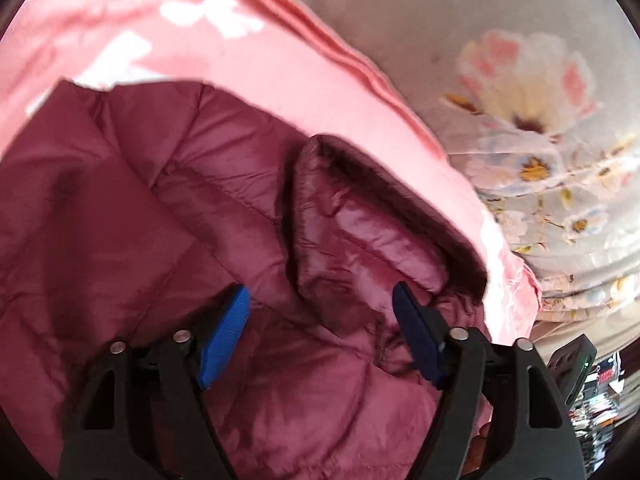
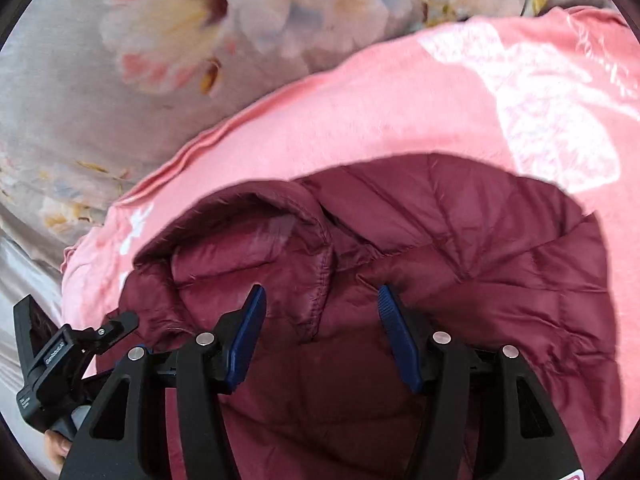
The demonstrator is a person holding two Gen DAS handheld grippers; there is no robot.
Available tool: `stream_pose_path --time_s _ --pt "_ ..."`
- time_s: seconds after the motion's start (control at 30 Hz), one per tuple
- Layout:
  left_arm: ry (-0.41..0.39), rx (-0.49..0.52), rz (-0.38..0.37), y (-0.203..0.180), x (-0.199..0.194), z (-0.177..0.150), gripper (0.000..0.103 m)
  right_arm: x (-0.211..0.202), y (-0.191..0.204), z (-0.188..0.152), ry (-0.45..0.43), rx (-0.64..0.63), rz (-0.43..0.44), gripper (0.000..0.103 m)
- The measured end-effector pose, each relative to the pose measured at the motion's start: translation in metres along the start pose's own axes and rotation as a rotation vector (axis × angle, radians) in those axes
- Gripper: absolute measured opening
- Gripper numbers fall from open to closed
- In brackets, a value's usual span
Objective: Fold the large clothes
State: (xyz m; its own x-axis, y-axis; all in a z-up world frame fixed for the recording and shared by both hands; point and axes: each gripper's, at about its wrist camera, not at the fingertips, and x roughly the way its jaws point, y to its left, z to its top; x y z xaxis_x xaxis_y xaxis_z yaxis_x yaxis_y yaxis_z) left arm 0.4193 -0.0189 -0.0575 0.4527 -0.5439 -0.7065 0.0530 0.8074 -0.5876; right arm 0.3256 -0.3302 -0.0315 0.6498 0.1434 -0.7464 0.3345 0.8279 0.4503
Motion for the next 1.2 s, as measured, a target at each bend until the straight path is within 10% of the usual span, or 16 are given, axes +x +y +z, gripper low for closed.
stream_pose_path --time_s 0.17,0.37,0.57,0.83,1.2 --pt "0.019 0.028 -0.014 -0.001 0.008 0.004 0.040 0.011 0.028 -0.010 0.051 -0.071 0.080 0.057" --pt "0.041 -0.007 -0.073 0.001 0.007 0.008 0.008 0.001 0.055 -0.006 0.050 -0.047 0.210 0.020" --pt "-0.070 0.076 -0.178 -0.015 -0.046 0.013 0.007 -0.053 0.048 -0.004 -0.089 -0.039 0.302 0.010" --pt "-0.011 0.097 -0.029 0.019 -0.002 -0.016 0.006 0.005 0.000 -0.042 0.040 -0.004 0.152 0.008" --pt "-0.098 0.248 0.020 0.014 0.007 -0.036 0.008 0.016 0.002 -0.056 -0.009 -0.093 0.114 0.005"
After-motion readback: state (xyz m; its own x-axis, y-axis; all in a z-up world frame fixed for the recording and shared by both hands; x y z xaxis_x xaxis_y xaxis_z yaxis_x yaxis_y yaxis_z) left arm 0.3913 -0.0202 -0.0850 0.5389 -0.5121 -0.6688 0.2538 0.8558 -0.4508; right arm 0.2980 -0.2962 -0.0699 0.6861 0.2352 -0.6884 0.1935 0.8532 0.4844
